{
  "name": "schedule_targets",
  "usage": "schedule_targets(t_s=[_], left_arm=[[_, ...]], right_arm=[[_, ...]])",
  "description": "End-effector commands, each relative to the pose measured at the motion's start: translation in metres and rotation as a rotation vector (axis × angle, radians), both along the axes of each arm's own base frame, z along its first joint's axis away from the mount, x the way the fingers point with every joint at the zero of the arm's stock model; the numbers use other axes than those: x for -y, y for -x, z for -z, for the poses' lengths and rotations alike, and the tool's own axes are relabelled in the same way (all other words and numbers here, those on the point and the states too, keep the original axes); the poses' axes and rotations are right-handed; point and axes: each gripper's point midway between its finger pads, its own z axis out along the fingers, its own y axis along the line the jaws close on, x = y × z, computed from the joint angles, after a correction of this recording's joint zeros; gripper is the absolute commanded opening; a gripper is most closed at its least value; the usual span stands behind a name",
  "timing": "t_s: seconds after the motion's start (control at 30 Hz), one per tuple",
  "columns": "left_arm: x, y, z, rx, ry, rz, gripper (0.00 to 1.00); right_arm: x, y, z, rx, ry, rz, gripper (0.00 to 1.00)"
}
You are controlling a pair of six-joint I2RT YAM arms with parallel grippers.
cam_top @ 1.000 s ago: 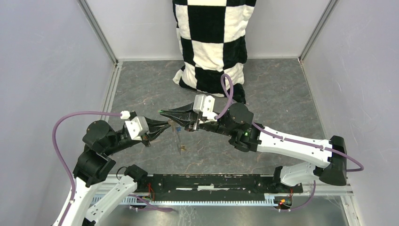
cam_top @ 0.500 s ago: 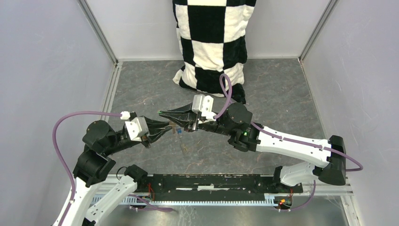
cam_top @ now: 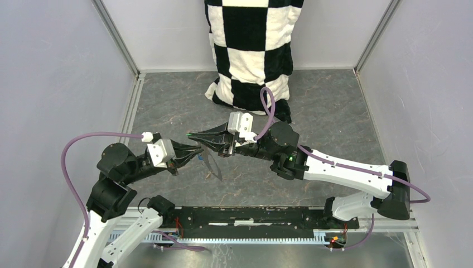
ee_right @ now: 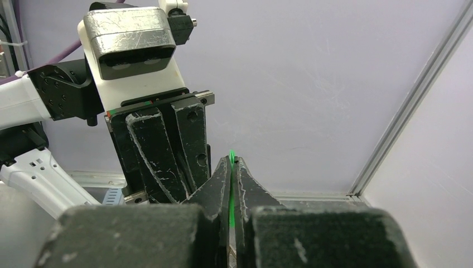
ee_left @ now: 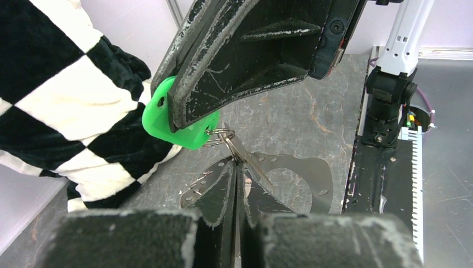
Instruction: Put the keys on the keyring
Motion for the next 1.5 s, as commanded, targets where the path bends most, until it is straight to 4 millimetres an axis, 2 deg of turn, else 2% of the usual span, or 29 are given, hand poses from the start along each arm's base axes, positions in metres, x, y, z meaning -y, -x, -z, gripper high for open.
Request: schedule_targets(t_s=[0.0, 0.3, 0.7, 0.97, 1.07, 1.23, 1.4, 1.47], left_arm=[[-0.001, 0.008, -0.024, 0.043, 0.06, 0.014, 0.06], [-0.01, -0.007, -0.027, 0.053, 0.087, -0.089, 0.02], [-0.007, 0.0, -0.031, 0.038, 0.112, -0.054, 0.02], [-0.008, -0.001, -0.03, 0.056, 0.106, -0.064, 0.02], [-0.01, 0.0, -0.032, 0.082, 0.115, -0.065, 0.02], [-0.009, 0.004, -0.037, 0.108, 0.121, -0.044, 0.02], [-0.008, 0.008, -0.037, 0.13, 0.12, -0.026, 0.02], [-0.007, 0.009, -0.037, 0.137, 0.118, -0.018, 0.02]], right_arm=[[0.006, 0.012, -0.037, 0.022, -0.098, -0.041, 0.0], [0.007, 0.014, -0.036, 0.018, -0.098, -0.051, 0.0], [0.003, 0.015, -0.034, 0.005, -0.091, -0.064, 0.0], [-0.003, 0.028, -0.032, 0.001, -0.081, -0.138, 0.0], [-0.003, 0.031, -0.033, 0.007, -0.075, -0.153, 0.08], [-0.004, 0.032, -0.037, 0.0, -0.05, -0.159, 0.33], [-0.01, 0.035, -0.037, -0.017, 0.002, -0.187, 0.45], [-0.012, 0.037, -0.036, -0.017, 0.032, -0.199, 0.47]])
